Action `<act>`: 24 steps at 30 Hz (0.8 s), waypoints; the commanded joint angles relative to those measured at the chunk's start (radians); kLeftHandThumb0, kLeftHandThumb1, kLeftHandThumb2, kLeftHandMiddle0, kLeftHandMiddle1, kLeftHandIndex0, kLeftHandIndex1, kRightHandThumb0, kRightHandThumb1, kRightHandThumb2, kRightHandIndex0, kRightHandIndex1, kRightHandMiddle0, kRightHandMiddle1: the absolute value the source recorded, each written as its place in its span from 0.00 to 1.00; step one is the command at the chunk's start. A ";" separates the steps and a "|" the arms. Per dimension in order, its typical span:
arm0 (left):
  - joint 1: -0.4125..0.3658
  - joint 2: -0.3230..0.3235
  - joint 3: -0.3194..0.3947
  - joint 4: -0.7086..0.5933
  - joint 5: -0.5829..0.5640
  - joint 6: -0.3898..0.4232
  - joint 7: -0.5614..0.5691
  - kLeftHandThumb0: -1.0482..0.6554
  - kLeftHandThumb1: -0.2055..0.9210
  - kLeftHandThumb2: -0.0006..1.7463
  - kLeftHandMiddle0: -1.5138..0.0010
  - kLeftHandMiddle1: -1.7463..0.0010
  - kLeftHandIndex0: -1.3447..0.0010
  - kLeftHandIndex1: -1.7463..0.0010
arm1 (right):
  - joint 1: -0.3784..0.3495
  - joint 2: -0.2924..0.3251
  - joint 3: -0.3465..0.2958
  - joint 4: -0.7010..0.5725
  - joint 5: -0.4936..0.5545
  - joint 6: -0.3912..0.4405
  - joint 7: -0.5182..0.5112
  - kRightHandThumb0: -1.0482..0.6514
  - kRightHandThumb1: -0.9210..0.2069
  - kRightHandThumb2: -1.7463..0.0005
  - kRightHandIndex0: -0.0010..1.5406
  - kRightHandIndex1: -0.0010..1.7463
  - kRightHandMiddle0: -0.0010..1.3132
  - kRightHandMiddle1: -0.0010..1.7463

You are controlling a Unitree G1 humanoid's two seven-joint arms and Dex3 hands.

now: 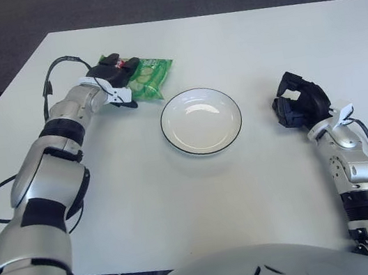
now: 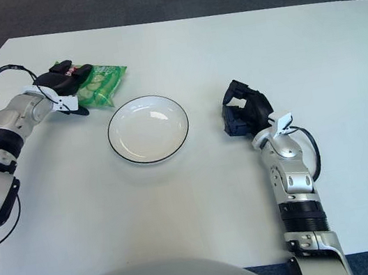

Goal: Put the snack into the plate.

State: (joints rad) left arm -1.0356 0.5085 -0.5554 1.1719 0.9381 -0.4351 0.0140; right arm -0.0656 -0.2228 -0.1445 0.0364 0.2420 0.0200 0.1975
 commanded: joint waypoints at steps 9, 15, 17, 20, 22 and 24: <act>-0.056 -0.087 0.005 0.138 -0.130 0.022 -0.317 0.09 0.84 0.04 1.00 1.00 0.99 0.99 | 0.081 0.044 0.023 0.065 -0.001 0.035 0.013 0.32 0.57 0.22 0.84 1.00 0.49 1.00; -0.060 -0.092 -0.032 0.142 -0.123 0.041 -0.326 0.02 0.91 0.07 1.00 1.00 0.99 0.99 | 0.079 0.044 0.023 0.071 0.000 0.030 0.022 0.32 0.57 0.22 0.84 1.00 0.49 1.00; -0.051 -0.090 -0.043 0.139 -0.117 0.040 -0.283 0.03 0.90 0.08 0.94 0.96 1.00 0.87 | 0.077 0.043 0.024 0.073 0.000 0.028 0.025 0.32 0.57 0.22 0.84 1.00 0.49 1.00; -0.025 -0.079 -0.062 0.132 -0.101 0.036 -0.168 0.08 0.84 0.15 0.94 0.65 1.00 0.60 | 0.076 0.042 0.024 0.075 0.000 0.025 0.030 0.32 0.57 0.22 0.84 1.00 0.49 1.00; -0.014 -0.075 -0.074 0.132 -0.095 0.036 -0.116 0.12 0.78 0.22 0.94 0.47 1.00 0.46 | 0.074 0.042 0.024 0.077 -0.001 0.025 0.031 0.32 0.57 0.22 0.84 1.00 0.50 1.00; 0.009 -0.073 -0.089 0.130 -0.082 0.049 -0.011 0.23 0.62 0.38 0.83 0.24 0.92 0.23 | 0.072 0.040 0.023 0.078 -0.003 0.025 0.032 0.32 0.58 0.22 0.84 1.00 0.50 1.00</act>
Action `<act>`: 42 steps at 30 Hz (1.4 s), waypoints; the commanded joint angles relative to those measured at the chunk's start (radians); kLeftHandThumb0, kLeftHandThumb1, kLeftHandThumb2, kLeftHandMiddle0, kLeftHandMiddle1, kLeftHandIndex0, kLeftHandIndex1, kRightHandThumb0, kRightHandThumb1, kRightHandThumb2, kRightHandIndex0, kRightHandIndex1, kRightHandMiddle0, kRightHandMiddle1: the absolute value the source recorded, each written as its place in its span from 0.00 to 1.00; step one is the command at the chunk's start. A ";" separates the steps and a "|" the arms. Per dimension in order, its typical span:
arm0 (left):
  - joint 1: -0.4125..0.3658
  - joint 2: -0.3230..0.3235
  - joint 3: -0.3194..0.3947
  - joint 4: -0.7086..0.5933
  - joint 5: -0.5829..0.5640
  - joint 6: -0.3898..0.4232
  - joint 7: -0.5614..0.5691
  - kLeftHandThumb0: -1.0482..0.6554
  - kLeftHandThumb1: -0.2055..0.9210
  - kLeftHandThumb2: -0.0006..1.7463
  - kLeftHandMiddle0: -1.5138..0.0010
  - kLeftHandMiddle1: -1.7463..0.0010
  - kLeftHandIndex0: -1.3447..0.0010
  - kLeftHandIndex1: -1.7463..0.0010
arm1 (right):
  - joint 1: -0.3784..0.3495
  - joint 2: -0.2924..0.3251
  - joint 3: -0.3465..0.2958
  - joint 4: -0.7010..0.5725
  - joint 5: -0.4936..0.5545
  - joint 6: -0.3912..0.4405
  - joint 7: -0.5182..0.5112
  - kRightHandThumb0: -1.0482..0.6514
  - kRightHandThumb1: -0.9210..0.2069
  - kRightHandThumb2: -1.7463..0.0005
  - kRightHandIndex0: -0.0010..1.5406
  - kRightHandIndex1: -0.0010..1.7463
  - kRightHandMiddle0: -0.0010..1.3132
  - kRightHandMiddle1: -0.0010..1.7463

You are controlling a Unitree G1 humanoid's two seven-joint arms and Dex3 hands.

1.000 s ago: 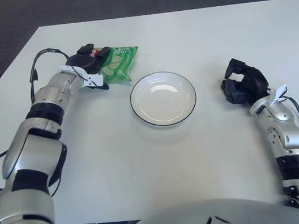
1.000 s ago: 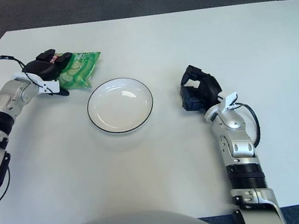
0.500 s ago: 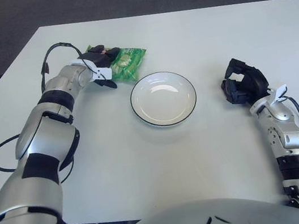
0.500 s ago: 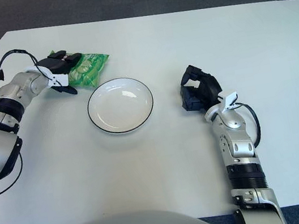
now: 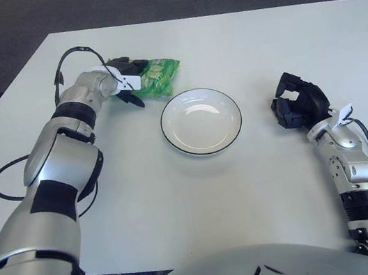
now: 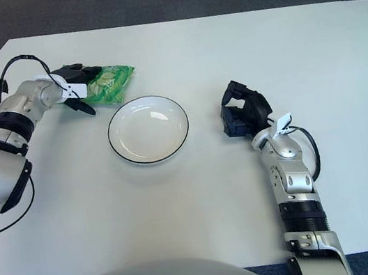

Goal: Put the snack into the plate.

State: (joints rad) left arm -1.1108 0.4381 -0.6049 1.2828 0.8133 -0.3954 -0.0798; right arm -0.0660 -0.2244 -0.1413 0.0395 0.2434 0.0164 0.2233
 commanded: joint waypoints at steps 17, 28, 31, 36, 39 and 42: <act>0.182 -0.019 0.020 0.048 -0.034 0.084 0.447 0.90 0.40 0.81 0.56 0.00 0.41 0.00 | 0.067 0.036 0.020 0.078 -0.010 0.039 -0.002 0.32 0.59 0.21 0.84 1.00 0.50 1.00; 0.149 0.014 0.056 -0.008 -0.065 0.066 0.494 0.92 0.34 0.85 0.52 0.00 0.30 0.00 | 0.059 0.025 0.019 0.092 -0.013 0.041 0.005 0.32 0.59 0.21 0.84 1.00 0.50 1.00; 0.147 0.017 0.055 -0.022 -0.061 0.074 0.505 0.92 0.34 0.85 0.52 0.00 0.29 0.00 | 0.056 0.023 0.019 0.098 -0.015 0.038 0.008 0.32 0.59 0.21 0.84 1.00 0.51 1.00; 0.136 0.016 0.059 -0.046 -0.061 0.101 0.515 0.93 0.33 0.86 0.52 0.00 0.27 0.00 | 0.052 0.022 0.019 0.108 -0.014 0.032 0.011 0.32 0.59 0.21 0.84 1.00 0.50 1.00; 0.123 0.017 0.063 -0.078 -0.060 0.111 0.524 0.93 0.32 0.86 0.51 0.00 0.27 0.00 | 0.049 0.021 0.018 0.116 -0.011 0.028 0.016 0.32 0.59 0.21 0.84 1.00 0.50 1.00; 0.118 0.025 0.069 -0.125 -0.060 0.107 0.543 0.93 0.32 0.87 0.51 0.00 0.27 0.00 | 0.046 0.022 0.016 0.121 -0.010 0.026 0.019 0.32 0.59 0.21 0.84 1.00 0.50 1.00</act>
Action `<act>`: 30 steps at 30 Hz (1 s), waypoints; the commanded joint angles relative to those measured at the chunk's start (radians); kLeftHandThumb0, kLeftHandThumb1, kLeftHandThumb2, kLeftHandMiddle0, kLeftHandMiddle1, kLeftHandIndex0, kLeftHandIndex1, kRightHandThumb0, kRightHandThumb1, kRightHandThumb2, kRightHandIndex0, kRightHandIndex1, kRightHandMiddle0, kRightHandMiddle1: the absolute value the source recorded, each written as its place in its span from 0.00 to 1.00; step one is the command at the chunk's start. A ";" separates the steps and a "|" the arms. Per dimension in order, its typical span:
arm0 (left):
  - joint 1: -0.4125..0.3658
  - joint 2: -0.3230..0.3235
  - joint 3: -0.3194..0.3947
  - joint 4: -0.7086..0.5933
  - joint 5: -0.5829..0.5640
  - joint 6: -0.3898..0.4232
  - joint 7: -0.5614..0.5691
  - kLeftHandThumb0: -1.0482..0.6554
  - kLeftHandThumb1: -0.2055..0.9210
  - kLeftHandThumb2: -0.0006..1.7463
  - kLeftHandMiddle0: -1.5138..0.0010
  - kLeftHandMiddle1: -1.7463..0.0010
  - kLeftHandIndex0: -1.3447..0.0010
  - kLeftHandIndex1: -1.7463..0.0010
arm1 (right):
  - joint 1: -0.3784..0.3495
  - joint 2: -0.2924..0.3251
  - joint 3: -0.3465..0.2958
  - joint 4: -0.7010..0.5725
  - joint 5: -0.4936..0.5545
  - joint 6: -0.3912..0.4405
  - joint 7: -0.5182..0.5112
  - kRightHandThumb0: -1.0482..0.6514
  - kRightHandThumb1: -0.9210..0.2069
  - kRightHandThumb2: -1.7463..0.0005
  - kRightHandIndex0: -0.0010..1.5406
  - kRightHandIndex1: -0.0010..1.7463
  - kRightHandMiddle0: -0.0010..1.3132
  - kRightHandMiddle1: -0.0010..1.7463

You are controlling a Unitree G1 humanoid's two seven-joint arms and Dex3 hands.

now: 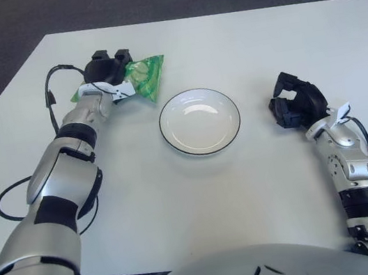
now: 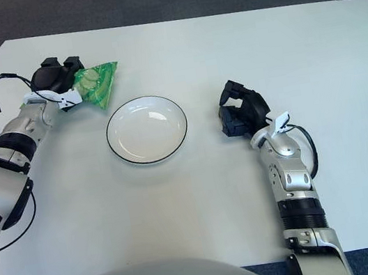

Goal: Put the snack into the plate.

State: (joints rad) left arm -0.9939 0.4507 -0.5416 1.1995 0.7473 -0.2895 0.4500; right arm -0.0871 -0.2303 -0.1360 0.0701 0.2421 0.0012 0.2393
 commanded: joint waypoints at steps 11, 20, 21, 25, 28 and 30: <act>0.092 0.078 0.111 -0.448 -0.023 0.001 -0.013 0.93 0.32 0.87 0.51 0.00 0.26 0.00 | 0.060 0.026 0.010 0.106 -0.013 0.034 0.004 0.32 0.59 0.20 0.85 1.00 0.51 1.00; 0.139 0.077 0.171 -0.634 -0.048 -0.038 -0.071 0.93 0.31 0.87 0.51 0.00 0.26 0.00 | 0.047 0.025 0.011 0.129 -0.013 0.025 0.009 0.32 0.59 0.20 0.85 1.00 0.51 1.00; 0.142 0.073 0.175 -0.659 -0.048 -0.036 -0.082 0.93 0.31 0.87 0.51 0.00 0.26 0.00 | 0.046 0.024 0.011 0.130 -0.013 0.024 0.010 0.32 0.59 0.20 0.85 1.00 0.51 1.00; 0.156 0.062 0.189 -0.736 -0.044 -0.033 -0.109 0.93 0.31 0.87 0.50 0.00 0.25 0.00 | 0.040 0.023 0.012 0.139 -0.015 0.021 0.012 0.32 0.59 0.20 0.85 1.00 0.51 1.00; 0.169 0.059 0.197 -0.772 -0.036 -0.043 -0.108 0.93 0.31 0.88 0.50 0.00 0.24 0.00 | 0.039 0.022 0.012 0.142 -0.014 0.019 0.013 0.32 0.59 0.20 0.84 1.00 0.51 1.00; 0.176 0.059 0.199 -0.785 -0.027 -0.059 -0.096 0.93 0.30 0.88 0.50 0.00 0.24 0.00 | 0.037 0.023 0.012 0.144 -0.012 0.017 0.016 0.32 0.59 0.20 0.84 1.00 0.51 1.00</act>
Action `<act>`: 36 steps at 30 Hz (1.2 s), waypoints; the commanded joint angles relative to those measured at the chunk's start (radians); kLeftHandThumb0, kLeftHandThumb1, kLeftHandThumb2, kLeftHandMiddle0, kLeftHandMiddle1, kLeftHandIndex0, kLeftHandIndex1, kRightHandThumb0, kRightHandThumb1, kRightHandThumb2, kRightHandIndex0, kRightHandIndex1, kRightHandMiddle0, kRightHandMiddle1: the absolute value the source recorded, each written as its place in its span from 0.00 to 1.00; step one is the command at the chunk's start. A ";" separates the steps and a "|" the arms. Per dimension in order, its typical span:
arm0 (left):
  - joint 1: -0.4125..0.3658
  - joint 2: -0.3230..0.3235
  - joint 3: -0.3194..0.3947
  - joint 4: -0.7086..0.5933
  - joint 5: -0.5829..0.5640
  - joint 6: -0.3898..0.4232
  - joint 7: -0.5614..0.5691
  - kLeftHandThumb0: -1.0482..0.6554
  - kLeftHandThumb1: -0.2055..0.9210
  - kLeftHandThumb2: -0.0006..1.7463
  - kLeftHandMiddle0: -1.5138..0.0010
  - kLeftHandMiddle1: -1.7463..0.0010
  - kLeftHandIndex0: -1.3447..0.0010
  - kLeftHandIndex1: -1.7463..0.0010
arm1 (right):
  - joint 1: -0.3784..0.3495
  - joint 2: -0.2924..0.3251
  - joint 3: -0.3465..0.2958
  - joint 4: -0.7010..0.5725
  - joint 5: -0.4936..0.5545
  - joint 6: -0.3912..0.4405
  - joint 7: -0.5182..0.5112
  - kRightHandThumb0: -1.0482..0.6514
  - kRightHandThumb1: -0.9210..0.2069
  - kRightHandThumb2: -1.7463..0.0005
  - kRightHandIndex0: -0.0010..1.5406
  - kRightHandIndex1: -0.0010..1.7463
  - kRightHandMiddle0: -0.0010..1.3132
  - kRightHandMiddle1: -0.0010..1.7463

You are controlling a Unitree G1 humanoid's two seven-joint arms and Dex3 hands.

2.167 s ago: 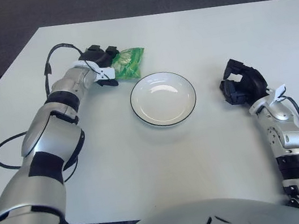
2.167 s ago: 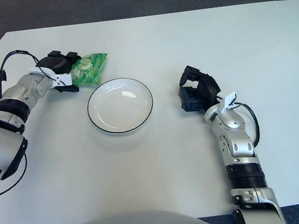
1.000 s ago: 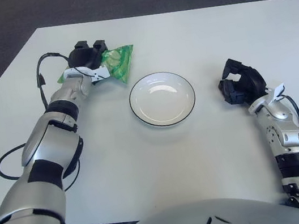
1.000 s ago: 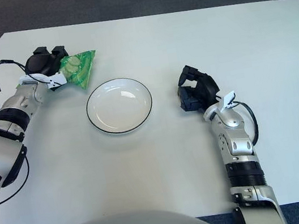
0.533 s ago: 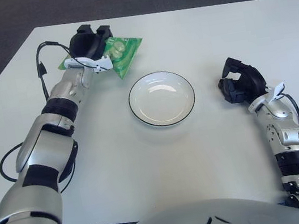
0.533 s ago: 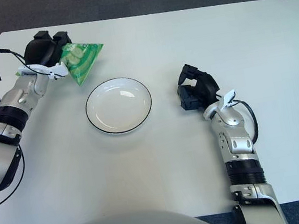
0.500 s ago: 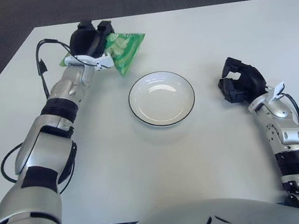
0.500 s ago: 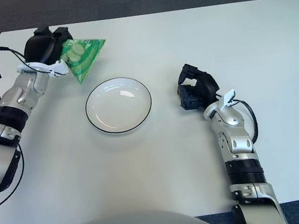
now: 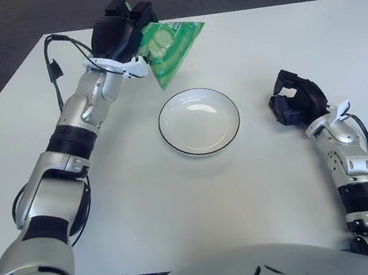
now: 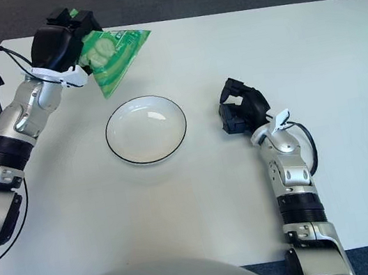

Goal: Put the snack into the plate.

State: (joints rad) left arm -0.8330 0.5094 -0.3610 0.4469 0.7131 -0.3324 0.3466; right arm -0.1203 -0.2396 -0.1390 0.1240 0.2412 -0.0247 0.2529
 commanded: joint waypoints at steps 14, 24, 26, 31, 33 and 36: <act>0.085 -0.012 0.024 -0.200 0.010 -0.103 -0.021 0.94 0.29 0.89 0.49 0.00 0.25 0.00 | 0.068 0.032 0.019 0.093 -0.021 0.038 -0.003 0.32 0.59 0.21 0.84 1.00 0.50 1.00; 0.158 -0.019 0.040 -0.346 -0.086 -0.126 -0.215 0.94 0.29 0.89 0.49 0.00 0.27 0.00 | 0.068 0.031 0.018 0.091 -0.014 0.042 0.002 0.32 0.58 0.21 0.84 1.00 0.50 1.00; 0.163 -0.024 0.045 -0.354 -0.105 -0.133 -0.242 0.94 0.29 0.89 0.49 0.00 0.27 0.00 | 0.068 0.030 0.018 0.092 -0.013 0.043 0.003 0.32 0.58 0.21 0.84 1.00 0.50 1.00; 0.192 -0.043 0.052 -0.399 -0.145 -0.143 -0.293 0.94 0.30 0.89 0.49 0.00 0.27 0.00 | 0.070 0.031 0.020 0.088 -0.016 0.044 0.000 0.32 0.58 0.21 0.84 1.00 0.50 1.00; 0.212 -0.053 0.054 -0.430 -0.149 -0.139 -0.309 0.93 0.30 0.88 0.50 0.00 0.28 0.00 | 0.070 0.031 0.021 0.086 -0.017 0.045 -0.001 0.32 0.58 0.21 0.84 1.00 0.50 1.00; 0.252 -0.071 0.044 -0.472 -0.153 -0.139 -0.332 0.93 0.31 0.88 0.50 0.00 0.29 0.00 | 0.073 0.033 0.022 0.079 -0.016 0.049 -0.004 0.32 0.58 0.21 0.84 1.00 0.50 1.00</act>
State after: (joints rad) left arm -0.6227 0.4601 -0.3155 0.0234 0.5746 -0.4679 0.0416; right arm -0.1299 -0.2414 -0.1364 0.1373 0.2399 -0.0313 0.2545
